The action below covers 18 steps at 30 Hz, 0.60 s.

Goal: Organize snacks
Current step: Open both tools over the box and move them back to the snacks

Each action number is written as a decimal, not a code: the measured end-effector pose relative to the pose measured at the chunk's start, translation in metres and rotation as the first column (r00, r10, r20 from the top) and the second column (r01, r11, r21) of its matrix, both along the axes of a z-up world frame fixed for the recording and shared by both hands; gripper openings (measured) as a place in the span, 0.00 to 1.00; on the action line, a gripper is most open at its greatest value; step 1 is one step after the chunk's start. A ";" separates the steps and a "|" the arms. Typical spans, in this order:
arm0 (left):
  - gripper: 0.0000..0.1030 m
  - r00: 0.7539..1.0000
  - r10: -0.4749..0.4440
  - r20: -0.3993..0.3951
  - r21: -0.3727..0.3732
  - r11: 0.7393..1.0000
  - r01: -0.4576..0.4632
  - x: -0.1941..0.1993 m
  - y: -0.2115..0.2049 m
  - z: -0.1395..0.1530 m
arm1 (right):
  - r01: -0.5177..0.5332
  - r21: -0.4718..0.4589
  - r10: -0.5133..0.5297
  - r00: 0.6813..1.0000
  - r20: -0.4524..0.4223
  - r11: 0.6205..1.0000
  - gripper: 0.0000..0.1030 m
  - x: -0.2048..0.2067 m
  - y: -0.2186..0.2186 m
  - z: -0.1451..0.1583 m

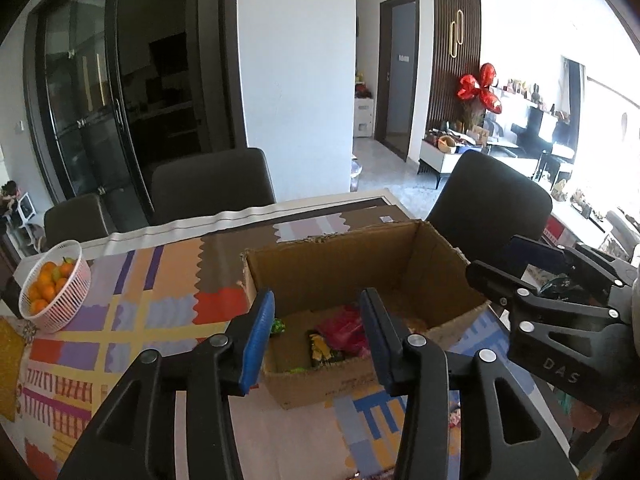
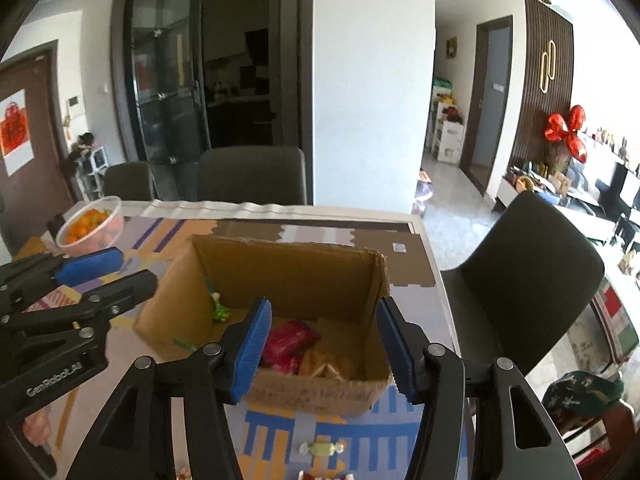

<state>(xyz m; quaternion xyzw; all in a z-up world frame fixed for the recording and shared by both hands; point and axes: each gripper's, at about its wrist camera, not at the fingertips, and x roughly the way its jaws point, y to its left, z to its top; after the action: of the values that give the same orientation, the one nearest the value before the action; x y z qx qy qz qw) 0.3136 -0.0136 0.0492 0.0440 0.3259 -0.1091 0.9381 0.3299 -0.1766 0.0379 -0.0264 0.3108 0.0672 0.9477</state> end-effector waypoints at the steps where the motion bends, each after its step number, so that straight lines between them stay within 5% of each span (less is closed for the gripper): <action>1: 0.44 1.000 0.000 0.006 0.003 1.000 0.000 -0.004 0.001 0.001 | -0.008 -0.001 0.008 1.000 0.007 1.000 0.54 -0.004 -0.001 0.003; 14: 0.47 1.000 -0.018 0.022 -0.002 1.000 0.018 -0.066 0.008 0.003 | -0.068 0.017 0.067 0.997 0.046 0.998 0.54 -0.063 0.007 0.010; 18: 0.47 1.000 -0.014 0.013 0.004 1.000 0.014 -0.082 0.009 -0.005 | -0.059 0.022 0.058 0.997 0.052 0.998 0.61 -0.079 0.005 0.006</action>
<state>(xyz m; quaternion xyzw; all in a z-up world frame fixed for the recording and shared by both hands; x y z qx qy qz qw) 0.2318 -0.0049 0.0442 0.0488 0.3197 -0.1146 0.9393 0.2512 -0.1718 0.0443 -0.0263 0.2844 0.0980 0.9533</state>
